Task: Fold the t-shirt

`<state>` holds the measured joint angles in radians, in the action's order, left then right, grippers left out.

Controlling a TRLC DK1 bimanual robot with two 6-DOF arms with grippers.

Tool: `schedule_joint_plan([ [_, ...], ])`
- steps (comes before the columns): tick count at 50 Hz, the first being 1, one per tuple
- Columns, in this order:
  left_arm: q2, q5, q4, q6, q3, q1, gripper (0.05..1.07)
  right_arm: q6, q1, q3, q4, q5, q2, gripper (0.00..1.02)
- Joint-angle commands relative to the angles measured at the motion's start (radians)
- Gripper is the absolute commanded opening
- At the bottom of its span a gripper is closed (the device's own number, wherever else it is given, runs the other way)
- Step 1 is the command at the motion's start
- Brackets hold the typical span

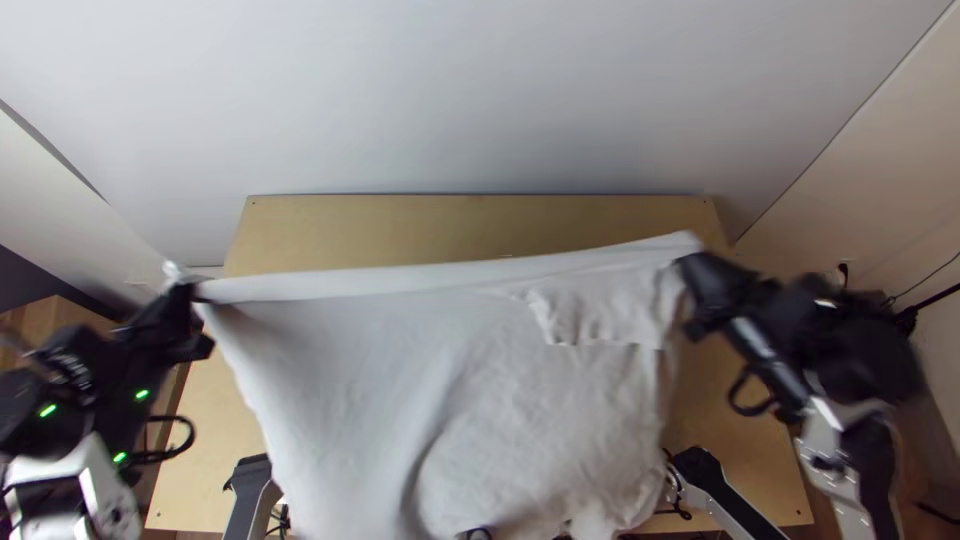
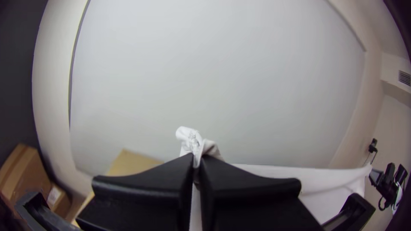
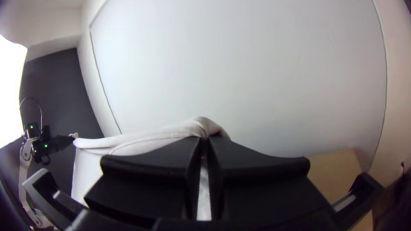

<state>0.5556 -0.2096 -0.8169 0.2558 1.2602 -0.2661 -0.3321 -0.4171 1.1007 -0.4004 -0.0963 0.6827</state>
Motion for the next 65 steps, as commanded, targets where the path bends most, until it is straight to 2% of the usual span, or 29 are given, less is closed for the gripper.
schedule_joint_plan([
  [1, -0.046, 0.030, 0.068, -0.035, -0.211, 0.002, 0.08, -0.061, -0.045, -0.168, 0.055, 0.029, -0.014, 0.02],
  [12, 0.017, 0.029, 0.232, -0.058, -0.489, 0.016, 0.08, -0.099, -0.071, -0.403, 0.242, 0.026, 0.118, 0.02],
  [24, 0.285, 0.072, 0.489, -0.050, -0.598, 0.039, 0.08, -0.110, -0.032, -0.404, 0.434, 0.000, 0.422, 0.02],
  [35, 0.576, 0.133, 0.657, -0.044, -0.533, 0.082, 0.08, -0.110, 0.015, -0.288, 0.540, -0.017, 0.686, 0.02],
  [43, 0.773, 0.148, 0.687, -0.035, -0.427, 0.100, 0.08, -0.105, 0.061, -0.167, 0.568, -0.049, 0.850, 0.02],
  [55, 0.998, 0.164, 0.696, -0.024, -0.246, 0.122, 0.08, -0.099, 0.132, 0.028, 0.600, -0.049, 1.055, 0.02],
  [65, 1.130, 0.171, 0.708, -0.023, -0.143, 0.137, 0.08, -0.099, 0.156, 0.140, 0.620, -0.049, 1.184, 0.02],
])
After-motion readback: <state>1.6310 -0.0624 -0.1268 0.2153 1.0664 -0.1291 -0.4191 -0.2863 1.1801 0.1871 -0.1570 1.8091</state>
